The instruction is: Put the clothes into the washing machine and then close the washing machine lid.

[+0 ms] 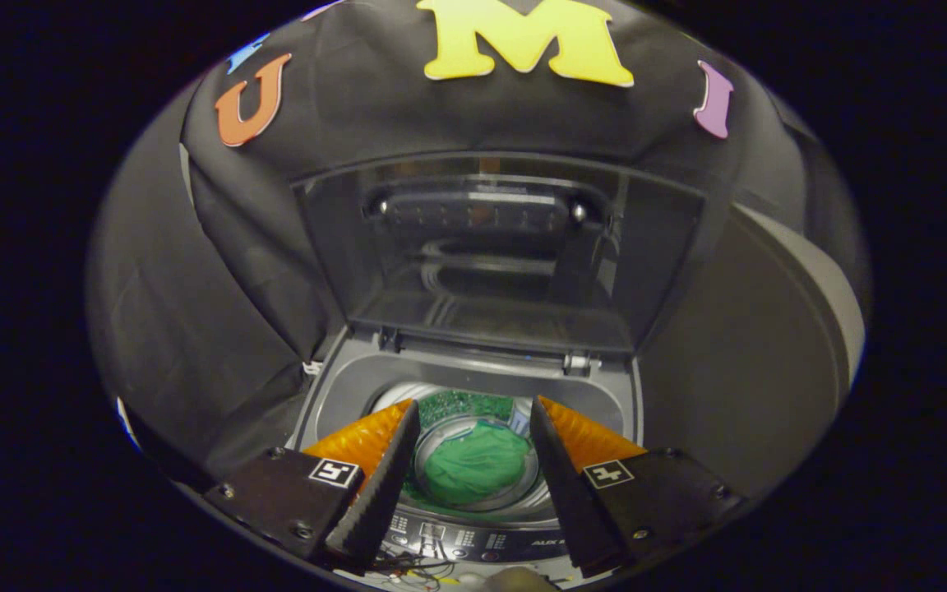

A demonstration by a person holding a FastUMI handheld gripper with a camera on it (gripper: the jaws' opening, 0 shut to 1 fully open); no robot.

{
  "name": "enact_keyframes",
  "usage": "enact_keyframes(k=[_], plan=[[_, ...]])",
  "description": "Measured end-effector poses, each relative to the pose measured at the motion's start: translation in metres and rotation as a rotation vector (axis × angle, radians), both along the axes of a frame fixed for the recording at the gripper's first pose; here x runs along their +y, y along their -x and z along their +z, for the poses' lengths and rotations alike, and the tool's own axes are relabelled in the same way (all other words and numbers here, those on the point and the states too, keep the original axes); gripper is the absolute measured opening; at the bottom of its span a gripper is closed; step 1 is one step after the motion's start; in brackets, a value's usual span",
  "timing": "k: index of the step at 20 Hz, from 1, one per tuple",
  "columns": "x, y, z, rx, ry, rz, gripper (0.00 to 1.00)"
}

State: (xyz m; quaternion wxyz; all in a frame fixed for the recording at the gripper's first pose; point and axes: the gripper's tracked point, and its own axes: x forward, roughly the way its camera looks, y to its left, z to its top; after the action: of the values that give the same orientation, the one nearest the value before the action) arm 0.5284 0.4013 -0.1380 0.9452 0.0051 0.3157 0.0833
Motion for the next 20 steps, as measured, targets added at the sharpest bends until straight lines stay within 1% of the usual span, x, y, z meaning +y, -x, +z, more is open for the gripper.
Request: enact_keyframes(k=[7,13,17,20], plan=[[0.006,-0.025,0.082,-0.155,-0.033,0.008,0.85],[0.018,-0.057,0.144,-0.263,-0.036,0.010,0.85],[0.022,-0.089,0.168,-0.285,-0.041,-0.004,0.85],[0.024,-0.110,0.172,-0.287,-0.029,-0.021,0.85]])
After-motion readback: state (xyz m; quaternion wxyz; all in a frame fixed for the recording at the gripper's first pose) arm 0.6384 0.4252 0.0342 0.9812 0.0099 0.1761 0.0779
